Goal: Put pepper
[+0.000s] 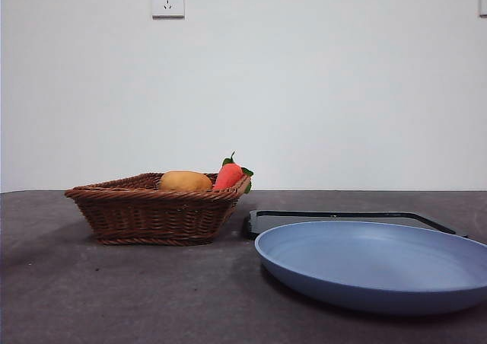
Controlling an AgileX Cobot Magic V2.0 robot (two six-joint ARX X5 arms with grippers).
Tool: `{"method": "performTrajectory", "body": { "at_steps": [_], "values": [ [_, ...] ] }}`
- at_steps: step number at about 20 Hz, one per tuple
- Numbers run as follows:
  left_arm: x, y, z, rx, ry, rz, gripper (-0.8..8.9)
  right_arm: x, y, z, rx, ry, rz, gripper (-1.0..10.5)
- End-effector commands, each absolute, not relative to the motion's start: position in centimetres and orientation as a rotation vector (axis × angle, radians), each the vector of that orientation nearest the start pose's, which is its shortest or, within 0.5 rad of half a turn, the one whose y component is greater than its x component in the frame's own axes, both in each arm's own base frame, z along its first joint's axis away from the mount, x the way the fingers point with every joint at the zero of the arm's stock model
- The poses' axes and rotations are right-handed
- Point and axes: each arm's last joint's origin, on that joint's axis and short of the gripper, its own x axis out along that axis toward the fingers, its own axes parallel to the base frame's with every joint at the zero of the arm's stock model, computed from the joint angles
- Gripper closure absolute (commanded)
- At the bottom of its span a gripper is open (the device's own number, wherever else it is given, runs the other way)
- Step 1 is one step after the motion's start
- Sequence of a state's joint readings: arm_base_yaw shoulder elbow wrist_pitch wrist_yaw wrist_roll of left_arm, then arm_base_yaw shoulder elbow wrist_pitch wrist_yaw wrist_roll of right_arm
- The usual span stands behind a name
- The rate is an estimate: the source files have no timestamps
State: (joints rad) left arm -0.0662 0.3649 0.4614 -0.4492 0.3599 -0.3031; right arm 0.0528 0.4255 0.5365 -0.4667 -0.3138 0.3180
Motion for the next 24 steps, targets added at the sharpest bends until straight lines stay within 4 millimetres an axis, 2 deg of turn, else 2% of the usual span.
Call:
{"method": "performTrajectory", "body": {
  "at_steps": [1,8,13,14,16,17,21,24],
  "values": [
    [10.6,-1.9,25.8,-0.27,0.454,-0.433,8.07,10.8,1.6,28.1,0.248,0.503,0.343,9.4],
    [12.1,-2.3,27.0,-0.24,0.619,-0.567,8.07,12.0,1.6,29.4,0.113,0.773,0.376,9.4],
    [12.4,-2.3,26.9,-0.247,0.634,-0.574,7.88,12.7,1.7,29.0,0.117,0.822,0.375,9.2],
    [12.4,-2.3,26.9,-0.248,0.635,-0.574,7.28,12.7,1.7,28.9,0.117,0.825,0.374,8.7],
    [12.4,-2.3,27.0,-0.245,0.63,-0.573,5.06,12.9,1.7,28.9,0.124,0.829,0.371,7.0],
    [12.5,-2.3,27.0,-0.245,0.625,-0.573,4.48,13.1,1.7,28.8,0.134,0.835,0.366,6.4],
    [12.6,-2.4,27.1,-0.242,0.61,-0.576,4.48,14.1,1.8,28.1,0.143,0.891,0.364,6.5],
    [12.6,-2.4,27.1,-0.243,0.608,-0.576,4.48,15.8,1.9,27.2,0.151,0.942,0.36,6.5]
  ]
}}
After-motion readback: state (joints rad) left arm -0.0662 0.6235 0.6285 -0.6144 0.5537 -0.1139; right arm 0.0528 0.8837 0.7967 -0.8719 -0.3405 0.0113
